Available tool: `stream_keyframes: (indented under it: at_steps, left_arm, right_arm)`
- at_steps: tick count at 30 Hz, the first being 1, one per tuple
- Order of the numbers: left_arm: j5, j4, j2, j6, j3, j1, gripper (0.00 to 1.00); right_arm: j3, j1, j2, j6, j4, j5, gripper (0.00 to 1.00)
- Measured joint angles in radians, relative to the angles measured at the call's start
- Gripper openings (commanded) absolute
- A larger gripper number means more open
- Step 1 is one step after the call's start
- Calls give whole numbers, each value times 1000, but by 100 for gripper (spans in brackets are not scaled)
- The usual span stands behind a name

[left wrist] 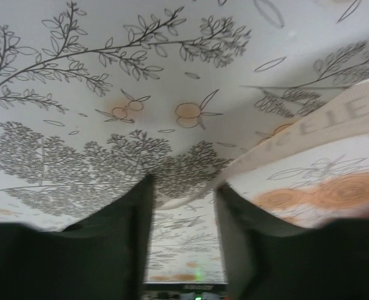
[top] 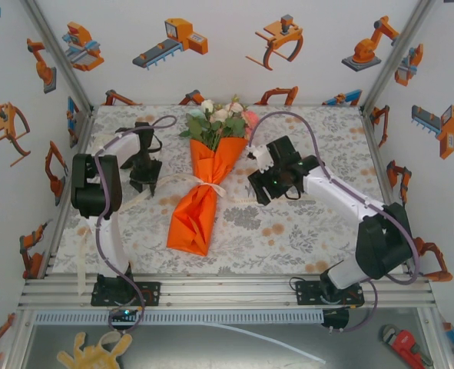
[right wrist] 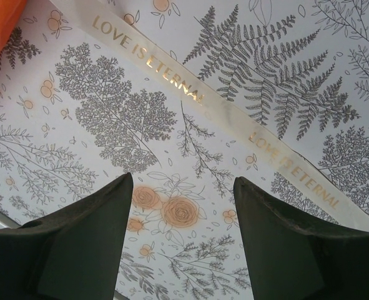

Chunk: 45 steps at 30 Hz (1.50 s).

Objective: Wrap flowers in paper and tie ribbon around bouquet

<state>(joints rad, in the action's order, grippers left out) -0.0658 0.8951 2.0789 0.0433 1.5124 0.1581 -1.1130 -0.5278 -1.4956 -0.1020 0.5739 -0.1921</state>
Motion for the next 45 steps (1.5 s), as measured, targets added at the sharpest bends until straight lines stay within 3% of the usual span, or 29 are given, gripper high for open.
stream_keyframes:
  at_steps: [2,5,8,13,18,24,36,41,44,45]
  left_arm:
    - [-30,12,3,5,3,2,0]
    - [-56,15,1,12,4,14,0]
    - [-13,6,-49,1,-6,35,0]
    - [192,-86,-355,-39,-70,84,0]
    - [488,-263,-630,-94,-89,143,0]
    - [722,-401,-630,-189,-115,154,0]
    - [839,-452,-589,-238,-121,188,1]
    - [845,-452,-585,-238,-120,188,1]
    - [845,-452,-585,-238,-119,188,2]
    - [845,-452,-584,-238,-119,188,3]
  right_arm:
    - [0,0,13,0,-1,2,61]
    - [0,0,36,4,-2,4,61]
    - [0,0,69,23,-6,5,64]
    - [18,-45,176,49,-121,-6,68]
    - [169,-101,295,82,-479,-69,69]
    - [222,-109,204,200,-837,-168,68]
    - [208,-177,47,232,-1151,-257,67]
    - [145,-191,-87,230,-1234,-311,56]
    - [104,-199,-155,246,-1253,-323,41]
    - [93,-201,-176,259,-1272,-328,32]
